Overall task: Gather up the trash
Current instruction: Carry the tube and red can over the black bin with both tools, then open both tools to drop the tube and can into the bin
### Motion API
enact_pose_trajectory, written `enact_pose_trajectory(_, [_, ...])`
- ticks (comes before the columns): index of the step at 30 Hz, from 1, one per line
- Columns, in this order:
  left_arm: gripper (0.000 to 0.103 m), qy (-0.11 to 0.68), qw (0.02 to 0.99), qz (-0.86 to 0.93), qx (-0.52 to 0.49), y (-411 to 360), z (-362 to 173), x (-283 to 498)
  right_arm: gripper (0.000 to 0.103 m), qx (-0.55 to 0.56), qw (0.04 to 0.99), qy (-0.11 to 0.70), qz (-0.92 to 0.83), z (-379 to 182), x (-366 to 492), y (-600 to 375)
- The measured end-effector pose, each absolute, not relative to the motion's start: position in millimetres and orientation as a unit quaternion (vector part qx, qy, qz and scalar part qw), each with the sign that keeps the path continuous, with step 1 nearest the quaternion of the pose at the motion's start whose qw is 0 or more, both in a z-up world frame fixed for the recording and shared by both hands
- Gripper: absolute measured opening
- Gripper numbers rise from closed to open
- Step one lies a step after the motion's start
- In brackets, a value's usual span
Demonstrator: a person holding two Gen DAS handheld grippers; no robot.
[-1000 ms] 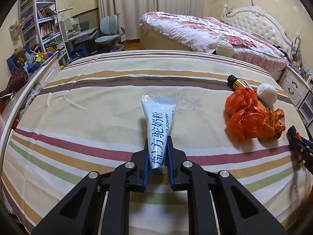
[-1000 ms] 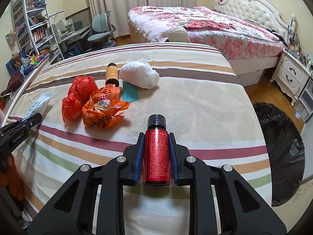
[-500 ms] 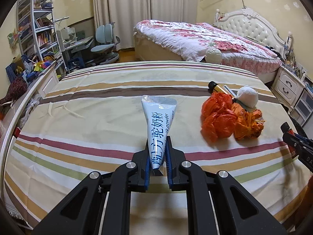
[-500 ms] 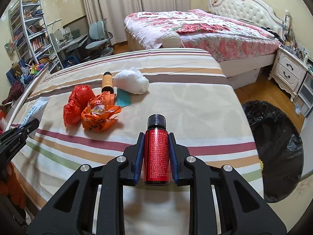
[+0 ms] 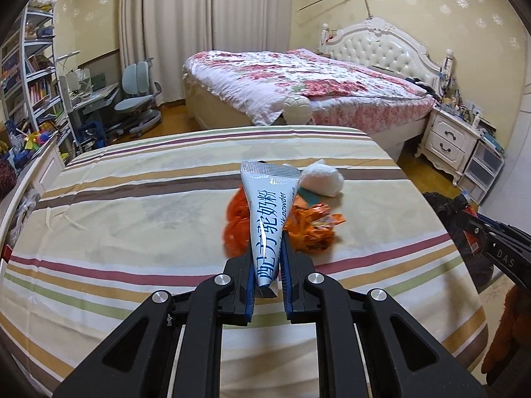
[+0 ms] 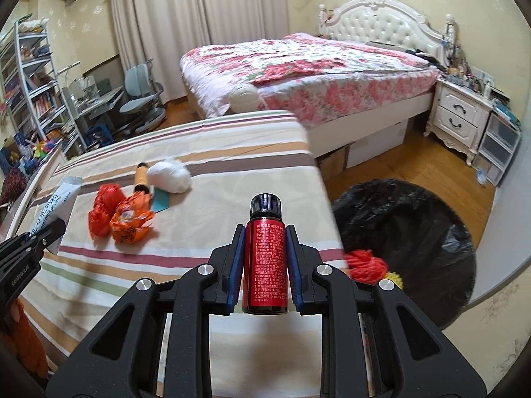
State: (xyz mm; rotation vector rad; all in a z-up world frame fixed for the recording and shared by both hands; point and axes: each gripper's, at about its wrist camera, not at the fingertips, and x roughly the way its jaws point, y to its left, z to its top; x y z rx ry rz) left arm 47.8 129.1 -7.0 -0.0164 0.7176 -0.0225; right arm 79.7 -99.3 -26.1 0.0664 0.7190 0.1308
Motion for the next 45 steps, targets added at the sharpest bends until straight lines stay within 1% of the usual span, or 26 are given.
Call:
enact_pose_trajectory(9, [0.014,0.335,0.937,-0.098,0.019,37,3,69,0.023,0.039,0.940,0.339,-0.003,-20,81,-161])
enact_pose_trajectory(18, [0.014,0.339,0.928,-0.148,0.046,-41,-7,89,0.023,0.055,0.936,0.344,-0.050,-33,91,-213])
enact_pose_trajectory(30, [0.014,0.350,0.920,-0.160,0.072,-88,-26,114,0.023,0.082,0.928,0.355,-0.074,-51,102,-252])
enact_pose_trajectory(45, [0.014,0.367,0.911,-0.160,0.094,-112,-43,131,0.023,0.098,0.922,0.363,-0.089,-62,113,-274])
